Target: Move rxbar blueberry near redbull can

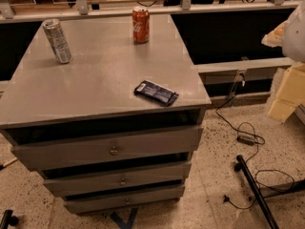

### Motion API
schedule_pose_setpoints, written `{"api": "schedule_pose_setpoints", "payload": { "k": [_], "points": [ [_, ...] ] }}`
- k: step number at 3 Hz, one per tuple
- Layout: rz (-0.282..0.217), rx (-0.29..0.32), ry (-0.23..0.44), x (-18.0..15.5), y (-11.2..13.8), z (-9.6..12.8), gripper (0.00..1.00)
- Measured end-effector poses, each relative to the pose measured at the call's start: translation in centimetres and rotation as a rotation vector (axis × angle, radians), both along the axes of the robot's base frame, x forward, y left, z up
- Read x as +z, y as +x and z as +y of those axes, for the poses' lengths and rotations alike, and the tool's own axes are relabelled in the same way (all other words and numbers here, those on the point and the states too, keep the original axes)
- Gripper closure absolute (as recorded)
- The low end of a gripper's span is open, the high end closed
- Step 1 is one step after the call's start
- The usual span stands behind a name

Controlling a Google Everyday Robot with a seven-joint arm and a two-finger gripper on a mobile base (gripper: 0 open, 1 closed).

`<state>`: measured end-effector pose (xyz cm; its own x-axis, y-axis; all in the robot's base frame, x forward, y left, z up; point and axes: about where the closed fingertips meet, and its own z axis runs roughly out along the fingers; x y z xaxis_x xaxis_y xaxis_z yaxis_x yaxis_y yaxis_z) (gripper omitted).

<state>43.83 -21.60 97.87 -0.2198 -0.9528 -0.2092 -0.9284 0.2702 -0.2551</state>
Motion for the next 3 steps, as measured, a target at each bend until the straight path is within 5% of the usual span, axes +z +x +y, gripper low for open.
{"api": "schedule_pose_setpoints", "payload": {
  "k": [3],
  "points": [
    [-0.010, 0.036, 0.014, -0.1, 2.0, 2.7, 0.00]
  ]
}}
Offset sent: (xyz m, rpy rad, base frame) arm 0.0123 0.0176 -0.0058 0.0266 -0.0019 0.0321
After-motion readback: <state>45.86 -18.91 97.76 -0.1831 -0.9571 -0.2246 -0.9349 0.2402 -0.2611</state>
